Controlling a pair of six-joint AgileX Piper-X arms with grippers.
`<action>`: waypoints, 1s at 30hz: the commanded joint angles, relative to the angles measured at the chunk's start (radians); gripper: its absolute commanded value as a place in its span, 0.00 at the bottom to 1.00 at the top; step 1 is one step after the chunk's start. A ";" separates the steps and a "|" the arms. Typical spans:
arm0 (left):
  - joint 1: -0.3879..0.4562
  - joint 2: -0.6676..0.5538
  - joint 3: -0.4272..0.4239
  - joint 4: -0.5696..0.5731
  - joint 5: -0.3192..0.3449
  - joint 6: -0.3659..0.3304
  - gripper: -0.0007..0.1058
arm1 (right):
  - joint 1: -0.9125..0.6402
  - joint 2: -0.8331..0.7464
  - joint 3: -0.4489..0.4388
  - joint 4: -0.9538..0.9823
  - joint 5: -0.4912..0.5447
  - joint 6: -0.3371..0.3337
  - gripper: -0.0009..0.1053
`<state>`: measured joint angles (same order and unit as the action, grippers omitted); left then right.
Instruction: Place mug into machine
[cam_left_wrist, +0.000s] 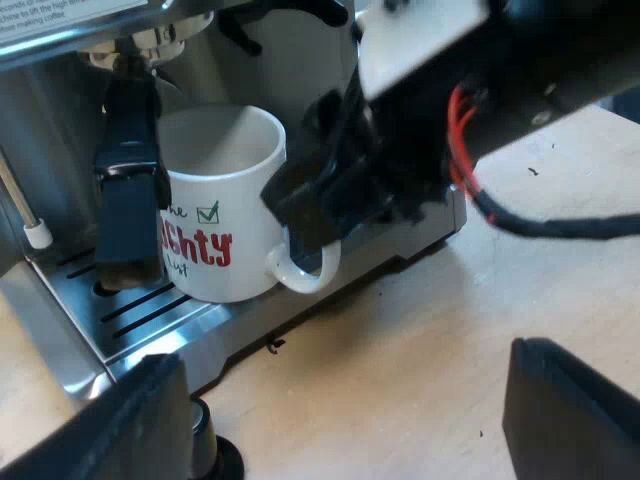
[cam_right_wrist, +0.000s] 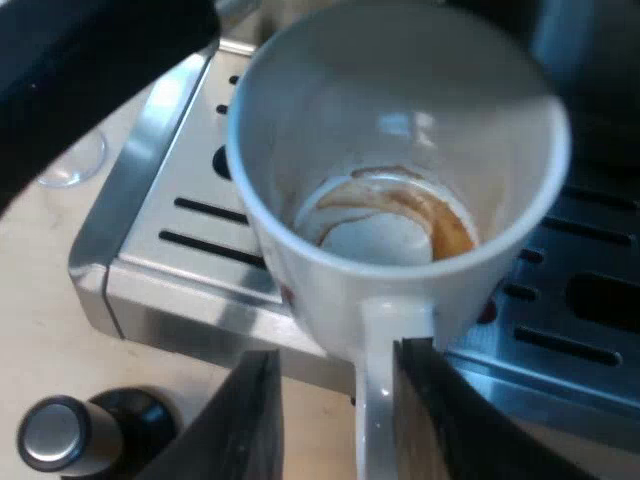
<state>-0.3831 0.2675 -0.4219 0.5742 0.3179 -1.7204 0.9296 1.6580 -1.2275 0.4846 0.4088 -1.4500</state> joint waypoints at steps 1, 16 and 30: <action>0.003 -0.006 -0.007 -0.002 0.001 -0.010 0.63 | -0.008 0.013 -0.002 -0.027 -0.008 -0.021 0.29; 0.003 -0.006 -0.007 -0.002 0.001 -0.008 0.63 | -0.008 0.074 -0.002 -0.135 0.045 -0.021 0.29; 0.003 -0.006 -0.007 -0.002 0.001 -0.008 0.63 | -0.068 0.074 -0.002 -0.191 -0.038 -0.080 0.29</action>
<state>-0.3831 0.2675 -0.4219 0.5742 0.3179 -1.7204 0.8781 1.7292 -1.2312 0.2936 0.4130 -1.5133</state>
